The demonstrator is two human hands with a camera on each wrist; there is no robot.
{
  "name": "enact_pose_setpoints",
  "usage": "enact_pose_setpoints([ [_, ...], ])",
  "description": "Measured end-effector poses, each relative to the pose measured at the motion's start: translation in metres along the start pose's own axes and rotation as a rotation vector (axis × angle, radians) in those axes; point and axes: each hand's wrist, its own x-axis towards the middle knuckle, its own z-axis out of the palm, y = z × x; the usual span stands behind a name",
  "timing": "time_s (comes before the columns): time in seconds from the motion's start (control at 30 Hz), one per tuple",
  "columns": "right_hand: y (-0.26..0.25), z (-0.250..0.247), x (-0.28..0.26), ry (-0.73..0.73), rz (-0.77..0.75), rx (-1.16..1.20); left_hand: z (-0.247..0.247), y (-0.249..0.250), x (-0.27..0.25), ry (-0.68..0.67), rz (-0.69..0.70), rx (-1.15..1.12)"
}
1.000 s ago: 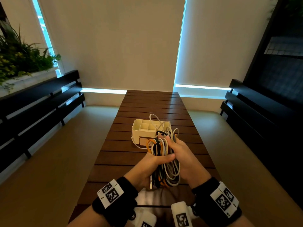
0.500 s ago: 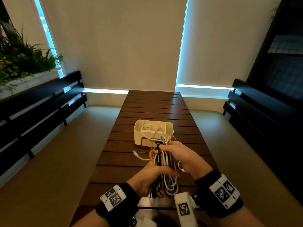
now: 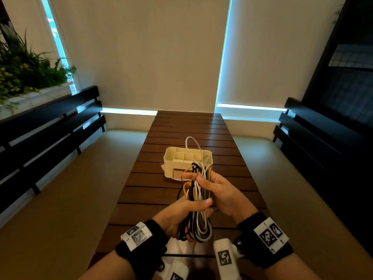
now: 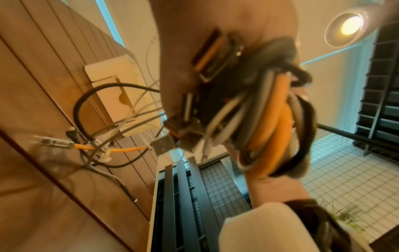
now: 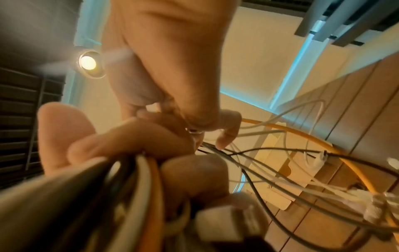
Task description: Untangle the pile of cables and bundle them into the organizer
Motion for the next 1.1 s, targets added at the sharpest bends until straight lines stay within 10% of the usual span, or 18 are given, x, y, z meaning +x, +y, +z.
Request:
enact_pose_setpoints([
  [0.2, -0.006, 0.003, -0.003, 0.101, 0.007, -0.161, 0.001, 0.006, 0.004, 0.183, 0.176, 0.44],
  [0.4, -0.013, -0.017, -0.002, 0.843, 0.02, -0.761, -0.021, 0.019, 0.006, 0.239, 0.336, 0.776],
  [0.47, -0.02, -0.025, -0.007, 0.783, -0.231, -0.572, -0.023, 0.028, 0.001, 0.249, 0.387, 0.831],
  [0.57, -0.03, -0.025, -0.014, 0.224, -0.467, -0.432, -0.016, 0.045, -0.005, 0.157, 0.421, 0.95],
  [0.7, -0.034, -0.017, -0.007, -0.091, -0.361, -0.717, -0.003, 0.061, -0.011, 0.04, 0.403, 0.953],
  [1.1, 0.017, -0.062, 0.014, 0.547, 0.005, -1.103, 0.003, 0.094, -0.025, 0.114, 0.559, 0.175],
])
